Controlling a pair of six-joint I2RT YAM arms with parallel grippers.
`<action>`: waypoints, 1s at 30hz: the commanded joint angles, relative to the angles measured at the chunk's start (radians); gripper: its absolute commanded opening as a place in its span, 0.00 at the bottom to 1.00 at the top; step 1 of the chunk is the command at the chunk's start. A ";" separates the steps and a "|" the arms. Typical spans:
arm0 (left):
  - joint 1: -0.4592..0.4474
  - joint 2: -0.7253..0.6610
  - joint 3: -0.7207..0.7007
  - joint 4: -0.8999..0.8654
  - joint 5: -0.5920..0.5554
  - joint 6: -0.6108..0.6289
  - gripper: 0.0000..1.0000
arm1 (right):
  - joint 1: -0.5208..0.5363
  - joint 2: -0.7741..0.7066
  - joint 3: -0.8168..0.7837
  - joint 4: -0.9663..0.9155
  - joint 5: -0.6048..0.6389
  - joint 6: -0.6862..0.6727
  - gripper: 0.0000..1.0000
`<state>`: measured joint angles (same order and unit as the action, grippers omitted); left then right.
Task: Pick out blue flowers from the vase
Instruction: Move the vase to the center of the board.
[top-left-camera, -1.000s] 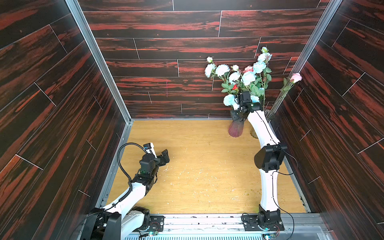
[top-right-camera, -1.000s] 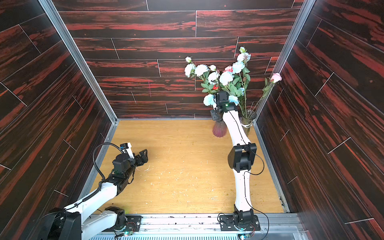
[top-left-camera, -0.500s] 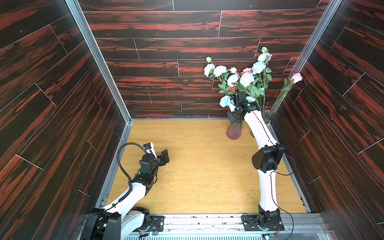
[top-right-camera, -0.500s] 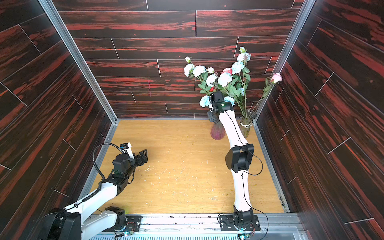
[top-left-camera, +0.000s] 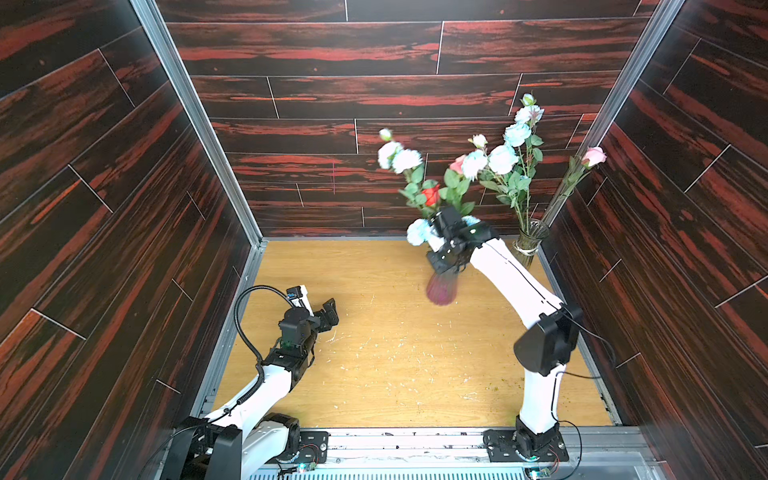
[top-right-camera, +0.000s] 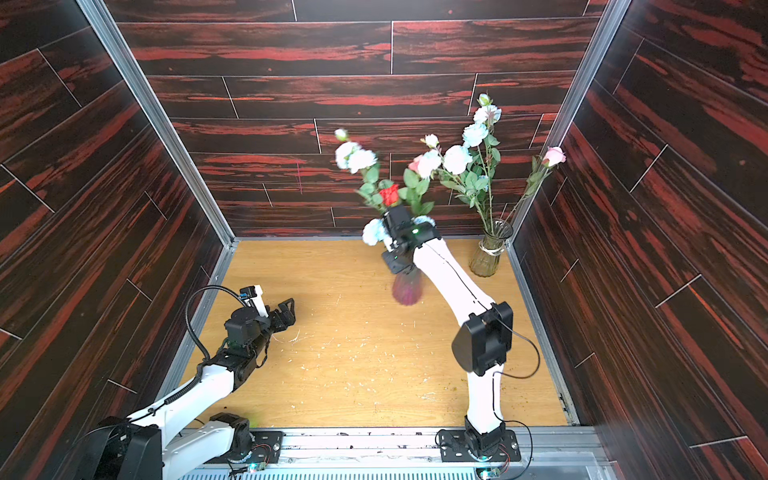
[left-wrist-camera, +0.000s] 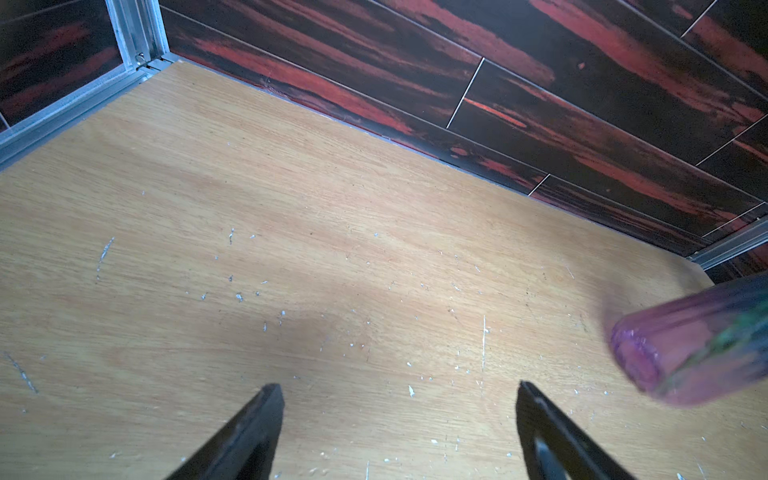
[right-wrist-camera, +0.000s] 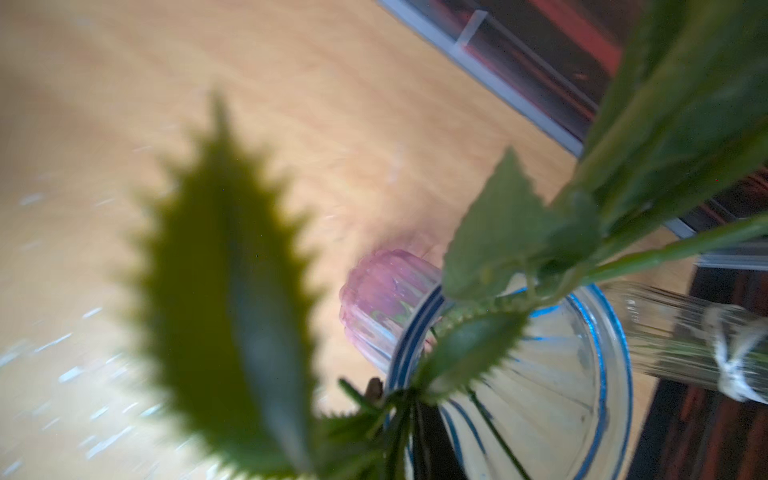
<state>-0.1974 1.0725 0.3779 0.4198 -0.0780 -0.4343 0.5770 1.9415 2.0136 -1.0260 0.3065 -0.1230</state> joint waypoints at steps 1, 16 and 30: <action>0.000 -0.023 0.001 0.016 0.000 0.011 0.89 | 0.072 -0.073 -0.064 0.029 -0.013 0.064 0.00; 0.000 -0.040 -0.010 0.015 -0.004 0.010 0.89 | 0.414 -0.254 -0.321 0.042 0.057 0.230 0.00; 0.000 -0.049 -0.014 0.013 -0.011 0.009 0.89 | 0.620 -0.217 -0.280 -0.041 0.099 0.305 0.00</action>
<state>-0.1974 1.0443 0.3740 0.4198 -0.0788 -0.4343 1.1706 1.7172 1.7119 -1.0275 0.4324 0.1303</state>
